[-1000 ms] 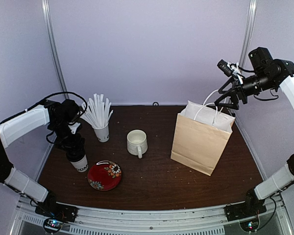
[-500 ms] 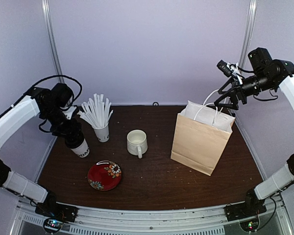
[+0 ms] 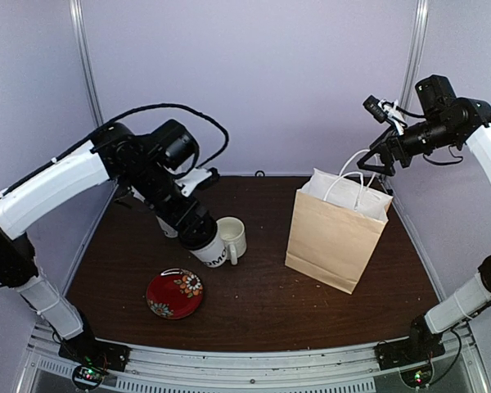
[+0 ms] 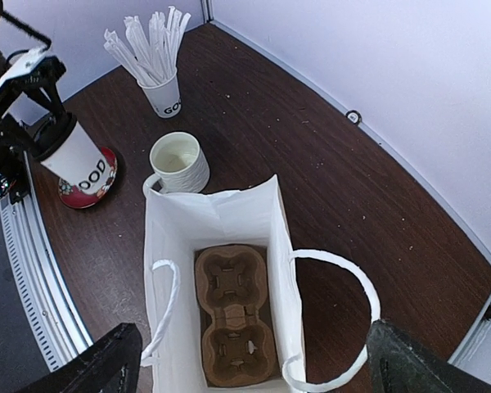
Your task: Pack the takeout coffee
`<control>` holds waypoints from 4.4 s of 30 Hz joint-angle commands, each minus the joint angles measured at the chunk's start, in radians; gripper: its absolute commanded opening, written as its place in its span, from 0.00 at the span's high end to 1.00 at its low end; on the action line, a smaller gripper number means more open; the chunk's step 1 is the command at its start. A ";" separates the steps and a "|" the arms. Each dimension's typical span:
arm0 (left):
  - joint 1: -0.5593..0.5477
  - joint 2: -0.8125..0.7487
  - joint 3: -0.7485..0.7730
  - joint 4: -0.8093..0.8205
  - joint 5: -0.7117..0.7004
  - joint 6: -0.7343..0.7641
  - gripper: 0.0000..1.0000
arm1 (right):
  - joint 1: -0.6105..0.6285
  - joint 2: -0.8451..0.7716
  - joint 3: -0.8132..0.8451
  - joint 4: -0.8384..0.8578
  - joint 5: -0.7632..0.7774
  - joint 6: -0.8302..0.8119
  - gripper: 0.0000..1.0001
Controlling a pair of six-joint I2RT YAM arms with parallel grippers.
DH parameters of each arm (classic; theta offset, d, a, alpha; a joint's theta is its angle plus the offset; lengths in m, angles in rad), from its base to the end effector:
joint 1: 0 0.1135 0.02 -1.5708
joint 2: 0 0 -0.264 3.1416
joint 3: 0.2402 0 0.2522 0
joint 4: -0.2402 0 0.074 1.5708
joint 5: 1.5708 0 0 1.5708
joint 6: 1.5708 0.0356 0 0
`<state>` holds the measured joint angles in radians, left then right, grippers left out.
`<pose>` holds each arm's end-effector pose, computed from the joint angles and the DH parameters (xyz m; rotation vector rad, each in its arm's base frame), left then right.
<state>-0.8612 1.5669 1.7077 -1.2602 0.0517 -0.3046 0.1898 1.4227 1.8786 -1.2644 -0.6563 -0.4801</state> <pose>0.1946 -0.2295 0.3727 0.7751 2.6530 -0.4090 0.2367 0.0676 0.4624 -1.0211 2.0074 0.6224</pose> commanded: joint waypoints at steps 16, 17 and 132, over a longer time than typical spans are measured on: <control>-0.264 0.466 0.370 -0.034 0.032 0.131 0.34 | -0.006 -0.106 0.021 -0.041 0.016 0.038 0.01; -0.269 0.481 0.383 -0.039 0.026 0.131 0.34 | -0.005 -0.110 0.018 -0.041 0.015 0.037 0.01; 0.063 -0.301 -0.212 0.286 -0.496 -0.049 0.02 | 0.905 0.564 -0.068 0.063 0.473 -0.035 0.32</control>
<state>-0.8082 1.2594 1.4994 -0.9962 -0.4622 -0.3504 1.0878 1.9713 1.7947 -1.1919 -0.2188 -0.5205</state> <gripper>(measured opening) 0.975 0.734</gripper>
